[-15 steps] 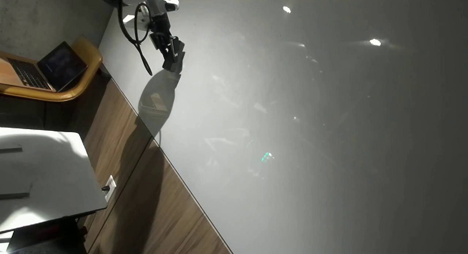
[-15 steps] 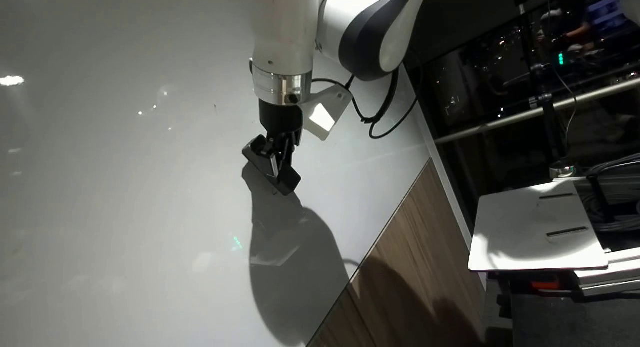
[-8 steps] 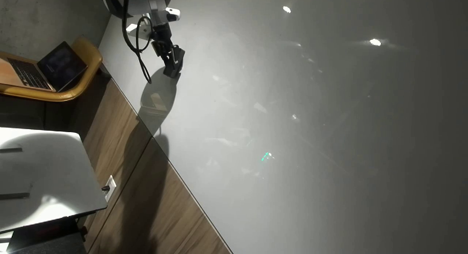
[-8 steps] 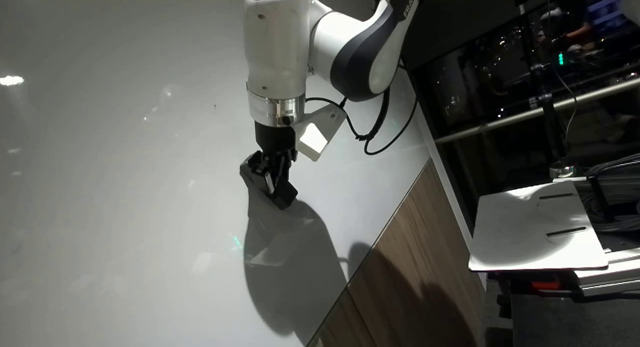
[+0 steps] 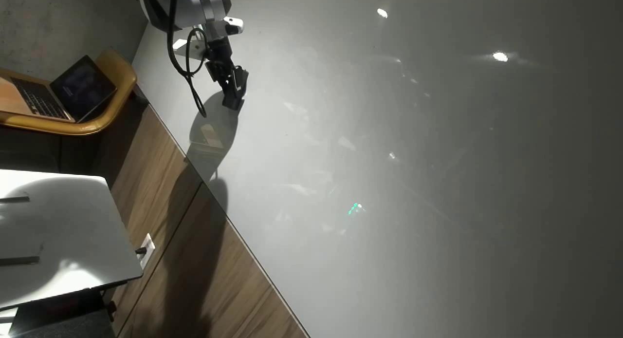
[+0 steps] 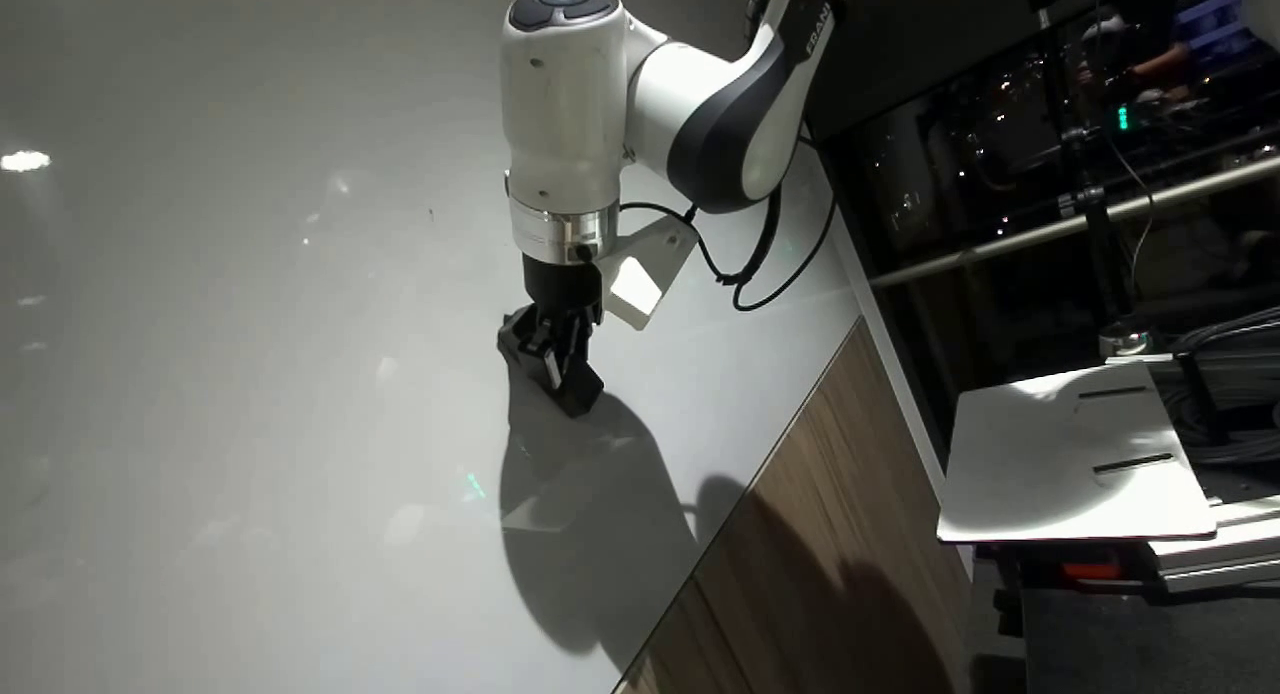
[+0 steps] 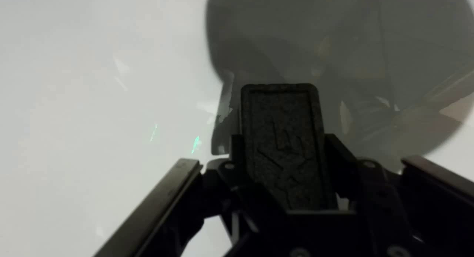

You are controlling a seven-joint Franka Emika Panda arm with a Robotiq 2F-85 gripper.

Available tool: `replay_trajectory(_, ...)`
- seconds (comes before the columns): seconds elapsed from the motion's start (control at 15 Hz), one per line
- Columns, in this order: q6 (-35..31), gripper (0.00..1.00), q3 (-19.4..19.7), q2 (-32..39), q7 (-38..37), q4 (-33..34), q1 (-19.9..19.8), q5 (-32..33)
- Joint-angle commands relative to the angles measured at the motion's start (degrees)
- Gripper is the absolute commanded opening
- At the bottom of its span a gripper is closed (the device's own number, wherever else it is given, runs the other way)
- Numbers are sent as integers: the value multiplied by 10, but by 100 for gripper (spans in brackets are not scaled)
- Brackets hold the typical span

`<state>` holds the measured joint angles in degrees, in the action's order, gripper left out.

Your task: Use the duster to erase the writings on the board

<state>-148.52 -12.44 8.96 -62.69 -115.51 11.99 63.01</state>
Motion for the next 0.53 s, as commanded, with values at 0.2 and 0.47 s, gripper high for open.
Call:
replay_trajectory(0.2,-29,30,44,-9,13,2,-37,39)
replay_trajectory(0.47,-45,30,61,-60,64,-47,-64,-3)
